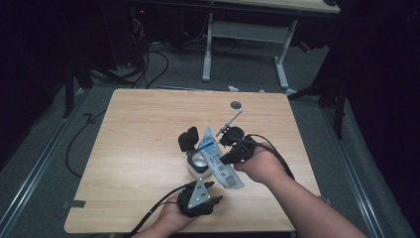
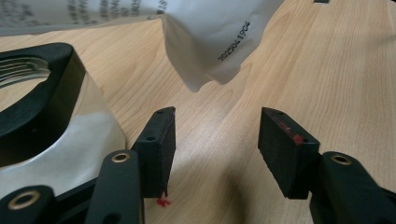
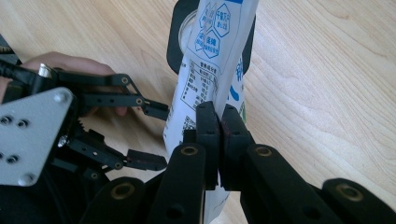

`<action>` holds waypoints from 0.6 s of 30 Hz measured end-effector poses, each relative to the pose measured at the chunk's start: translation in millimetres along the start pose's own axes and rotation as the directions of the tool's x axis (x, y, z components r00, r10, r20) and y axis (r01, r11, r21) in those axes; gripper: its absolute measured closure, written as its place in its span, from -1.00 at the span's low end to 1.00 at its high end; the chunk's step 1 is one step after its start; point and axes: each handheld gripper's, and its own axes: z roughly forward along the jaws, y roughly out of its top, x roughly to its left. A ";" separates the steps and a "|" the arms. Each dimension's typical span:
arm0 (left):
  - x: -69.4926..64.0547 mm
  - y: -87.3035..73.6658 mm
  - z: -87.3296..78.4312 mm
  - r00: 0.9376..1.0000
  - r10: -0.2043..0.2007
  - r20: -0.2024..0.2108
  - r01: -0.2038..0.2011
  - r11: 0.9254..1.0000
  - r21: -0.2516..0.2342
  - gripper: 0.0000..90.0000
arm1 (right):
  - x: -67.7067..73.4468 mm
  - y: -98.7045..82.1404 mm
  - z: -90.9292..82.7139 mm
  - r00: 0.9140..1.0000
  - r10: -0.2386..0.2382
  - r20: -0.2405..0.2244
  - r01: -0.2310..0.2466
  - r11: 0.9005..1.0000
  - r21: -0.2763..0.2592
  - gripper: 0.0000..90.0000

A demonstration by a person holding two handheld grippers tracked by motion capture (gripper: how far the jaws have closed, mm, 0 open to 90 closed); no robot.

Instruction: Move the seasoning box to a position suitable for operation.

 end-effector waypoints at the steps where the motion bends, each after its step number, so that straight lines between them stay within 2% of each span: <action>1: 0.7 -0.6 -1.2 1.000 0.000 -0.004 0.000 1.000 0.000 0.03 | -0.2 -0.2 0.1 1.000 0.000 -0.001 0.000 1.000 0.001 0.97; 10: 17.0 -9.6 -20.2 0.999 -0.009 -0.043 0.009 1.000 0.002 0.03 | -3.9 -3.3 1.7 1.000 -0.002 0.011 0.002 1.000 0.007 0.97; 14: 27.7 -14.8 -29.6 0.997 -0.054 -0.046 0.054 0.998 -0.015 0.04 | -6.2 -5.4 0.6 1.000 0.015 0.012 -0.015 1.000 0.002 0.97; 16: 35.0 -18.4 -34.7 0.995 -0.082 -0.052 0.081 0.997 -0.020 0.04 | -8.1 -6.6 0.2 1.000 0.007 0.016 -0.007 1.000 0.000 0.97; 18: 40.9 -20.7 -39.1 0.993 -0.099 -0.061 0.098 0.995 -0.024 0.04 | -7.7 -7.3 0.1 1.000 0.027 0.013 -0.027 1.000 0.005 0.97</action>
